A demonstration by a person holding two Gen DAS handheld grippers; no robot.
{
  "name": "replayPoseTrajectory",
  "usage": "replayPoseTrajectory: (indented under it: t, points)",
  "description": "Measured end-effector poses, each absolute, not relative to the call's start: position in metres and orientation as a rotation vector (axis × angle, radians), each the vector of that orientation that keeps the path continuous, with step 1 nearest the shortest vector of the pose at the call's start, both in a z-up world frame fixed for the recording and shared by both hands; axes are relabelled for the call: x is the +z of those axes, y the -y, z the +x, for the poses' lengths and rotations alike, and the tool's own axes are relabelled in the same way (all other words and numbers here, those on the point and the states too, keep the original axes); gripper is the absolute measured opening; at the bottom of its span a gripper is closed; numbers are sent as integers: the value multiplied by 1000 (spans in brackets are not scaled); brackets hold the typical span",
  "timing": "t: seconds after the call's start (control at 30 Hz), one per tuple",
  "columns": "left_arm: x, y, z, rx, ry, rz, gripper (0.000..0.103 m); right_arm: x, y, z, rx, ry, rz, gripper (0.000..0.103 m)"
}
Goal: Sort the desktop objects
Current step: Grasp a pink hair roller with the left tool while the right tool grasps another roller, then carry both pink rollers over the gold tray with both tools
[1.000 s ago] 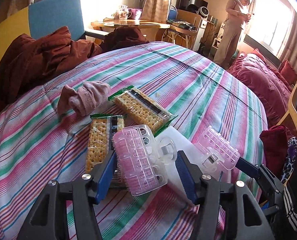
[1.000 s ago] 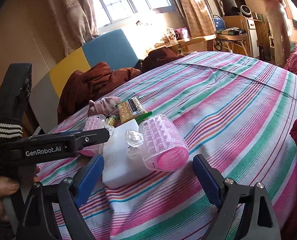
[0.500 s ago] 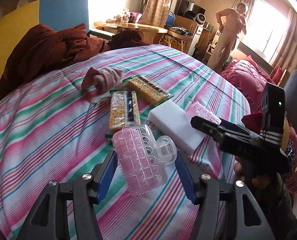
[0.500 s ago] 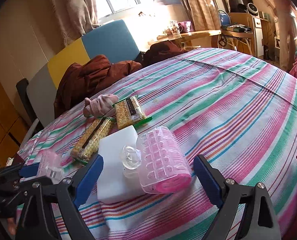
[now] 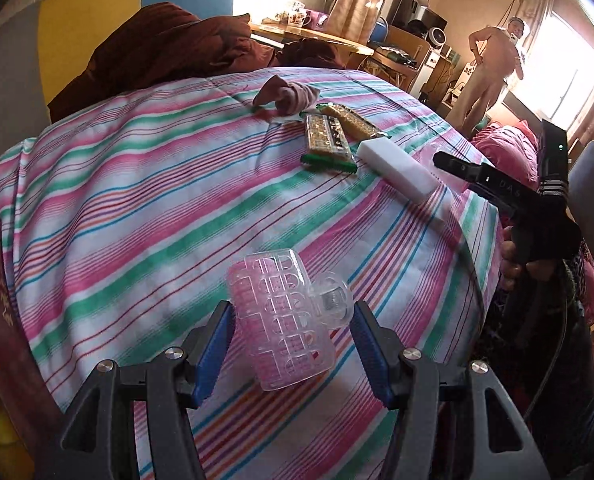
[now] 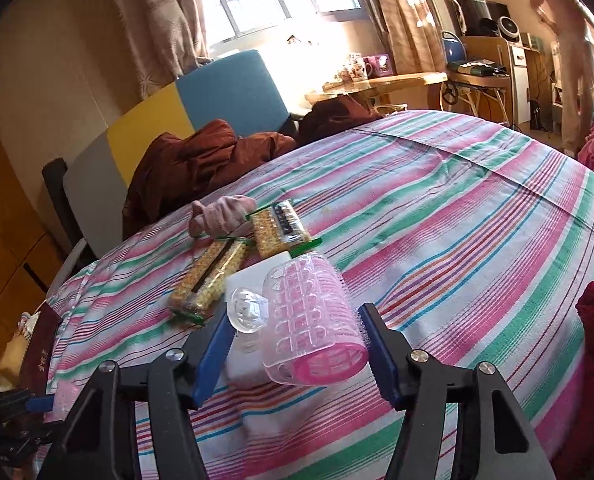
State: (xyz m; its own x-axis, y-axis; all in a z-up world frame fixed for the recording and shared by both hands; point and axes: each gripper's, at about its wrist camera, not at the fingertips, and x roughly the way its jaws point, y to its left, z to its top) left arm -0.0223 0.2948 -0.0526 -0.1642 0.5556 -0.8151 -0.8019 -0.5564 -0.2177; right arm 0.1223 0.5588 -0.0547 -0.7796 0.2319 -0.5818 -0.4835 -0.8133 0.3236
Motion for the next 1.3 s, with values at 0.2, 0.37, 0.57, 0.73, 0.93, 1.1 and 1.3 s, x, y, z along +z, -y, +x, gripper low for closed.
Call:
replayPoseTrajectory:
  t: [0.2, 0.37, 0.57, 0.73, 0.93, 1.1, 1.3]
  points:
    - [-55, -276, -19, 1884, -306, -1157, 61, -53, -488, 111, 2741, -496, -886, 63]
    - [-57, -278, -21, 1910, -299, -1142, 61, -68, -457, 101, 2783, -455, -981, 63]
    - [-61, -281, -20, 1934, -296, -1129, 63, -81, -452, 98, 2775, -448, -1032, 66]
    - [-65, -283, -19, 1953, -296, -1120, 64, -81, -454, 100, 2793, -494, -1025, 72]
    - [-66, -279, -18, 1970, -269, -1098, 60, -77, -446, 99, 2800, -448, -1024, 65]
    - [-54, -265, -7, 1968, -220, -1041, 59, -74, -438, 98, 2805, -402, -1026, 64]
    - [-27, -235, 6, 2012, -164, -966, 59, -56, -417, 93, 2889, -398, -999, 64]
